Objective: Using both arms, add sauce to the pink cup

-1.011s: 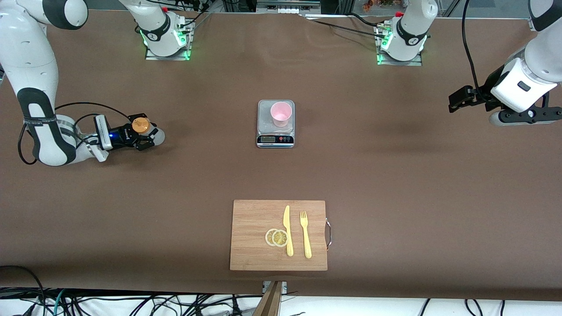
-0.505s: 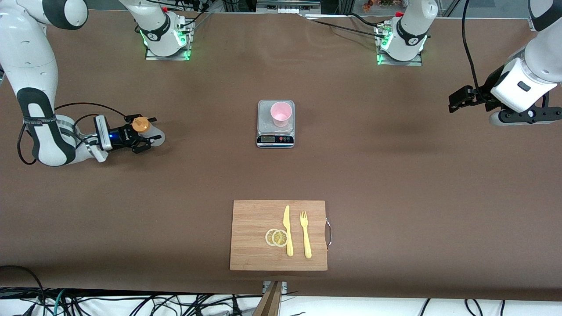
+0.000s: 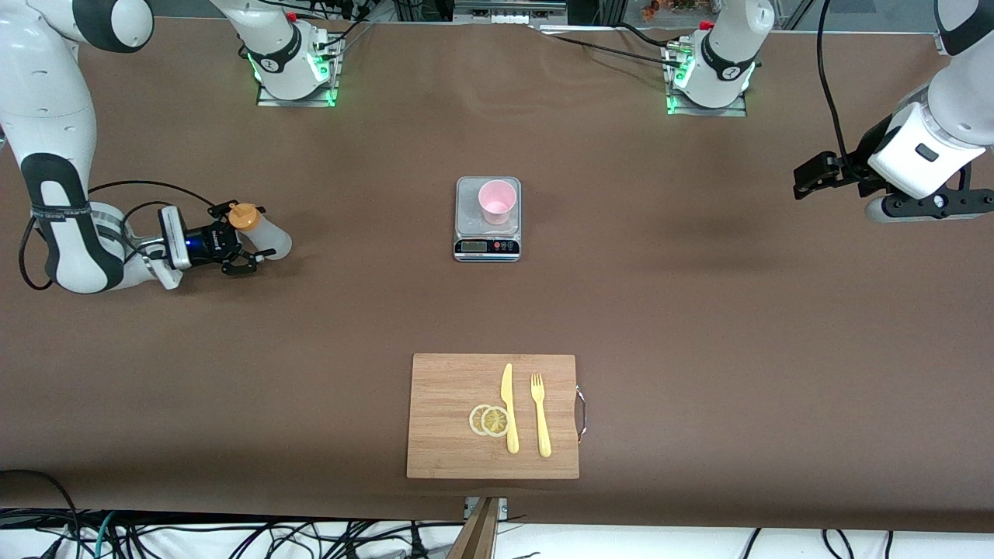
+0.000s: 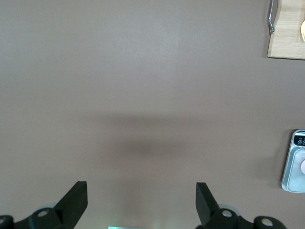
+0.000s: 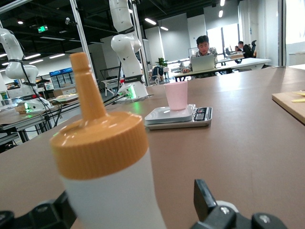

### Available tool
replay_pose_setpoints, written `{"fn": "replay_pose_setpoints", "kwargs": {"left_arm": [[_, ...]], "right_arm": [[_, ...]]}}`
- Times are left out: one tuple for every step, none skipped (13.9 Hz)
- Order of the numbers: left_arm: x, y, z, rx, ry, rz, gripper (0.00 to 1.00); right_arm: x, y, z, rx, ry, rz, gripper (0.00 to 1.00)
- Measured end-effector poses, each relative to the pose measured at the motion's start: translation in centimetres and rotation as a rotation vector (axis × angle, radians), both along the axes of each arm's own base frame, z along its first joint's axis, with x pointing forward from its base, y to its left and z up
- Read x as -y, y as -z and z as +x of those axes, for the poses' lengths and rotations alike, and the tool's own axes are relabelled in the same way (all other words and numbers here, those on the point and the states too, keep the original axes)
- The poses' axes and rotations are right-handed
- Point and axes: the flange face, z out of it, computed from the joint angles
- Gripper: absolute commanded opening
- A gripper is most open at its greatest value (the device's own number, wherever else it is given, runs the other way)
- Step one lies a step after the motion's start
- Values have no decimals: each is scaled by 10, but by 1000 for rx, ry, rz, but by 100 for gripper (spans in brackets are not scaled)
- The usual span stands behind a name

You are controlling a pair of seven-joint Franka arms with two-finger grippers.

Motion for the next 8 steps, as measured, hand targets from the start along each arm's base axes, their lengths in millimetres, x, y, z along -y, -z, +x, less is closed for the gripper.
{"fn": "replay_pose_setpoints", "kwargs": {"left_arm": [[0,0,0,0,0,0,100],[0,0,0,0,0,0,100],[0,0,0,0,0,0,100],[0,0,0,0,0,0,100],[0,0,0,0,0,0,100],[0,0,0,0,0,0,100],[0,0,0,0,0,0,100],[0,0,0,0,0,0,100]], "right_arm": [[10,-1,-1,-1,7,-17,100],[21,-2,-2,-1,11,-40,100],[32,-3,-3,-1,18,-63,100],[44,-5,-5,-1,23,-87,100],[57,-7,-6,0,28,-113,100],[71,-10,-7,0,33,-141,100],[85,-15,-6,-2,40,-174,100],[100,-23,-4,-7,47,-212,100]]}}
